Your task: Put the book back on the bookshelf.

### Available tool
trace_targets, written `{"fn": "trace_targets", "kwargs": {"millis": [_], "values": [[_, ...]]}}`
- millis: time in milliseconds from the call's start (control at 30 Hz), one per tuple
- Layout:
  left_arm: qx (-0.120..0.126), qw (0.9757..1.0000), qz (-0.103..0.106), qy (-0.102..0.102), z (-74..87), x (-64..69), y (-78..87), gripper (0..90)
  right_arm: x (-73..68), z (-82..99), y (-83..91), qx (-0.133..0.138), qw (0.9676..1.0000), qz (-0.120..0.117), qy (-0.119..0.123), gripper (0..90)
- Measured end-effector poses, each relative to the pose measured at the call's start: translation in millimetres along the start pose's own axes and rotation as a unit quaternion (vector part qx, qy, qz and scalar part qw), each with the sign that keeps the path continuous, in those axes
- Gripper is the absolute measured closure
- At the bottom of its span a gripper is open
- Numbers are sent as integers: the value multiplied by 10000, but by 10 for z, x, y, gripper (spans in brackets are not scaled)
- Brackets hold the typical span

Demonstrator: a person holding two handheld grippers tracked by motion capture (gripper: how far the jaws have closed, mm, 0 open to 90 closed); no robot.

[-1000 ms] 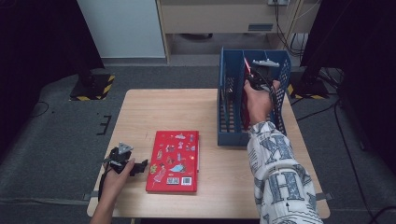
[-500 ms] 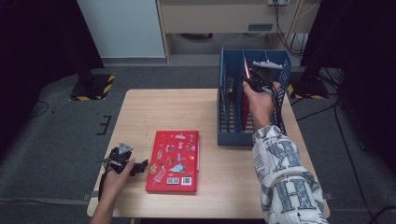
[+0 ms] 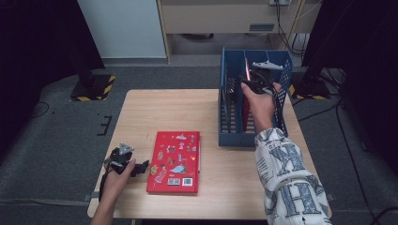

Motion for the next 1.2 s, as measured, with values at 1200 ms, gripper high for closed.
{"fn": "trace_targets", "kwargs": {"millis": [1200], "values": [[-2, 10000, -4, 11, -12, 13, -8, 0, -35, 409, 605, 433, 9963, -678, 302, 92]]}}
Point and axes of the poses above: each handheld gripper's, and its own axes: y roughly backward along the jaws, z roughly out of its underside, x roughly to its right, the point moved 6 cm from there along -y, roughly forward along the jaws, and after that the axes turned 9 degrees about -x, right-handed, at the moved point
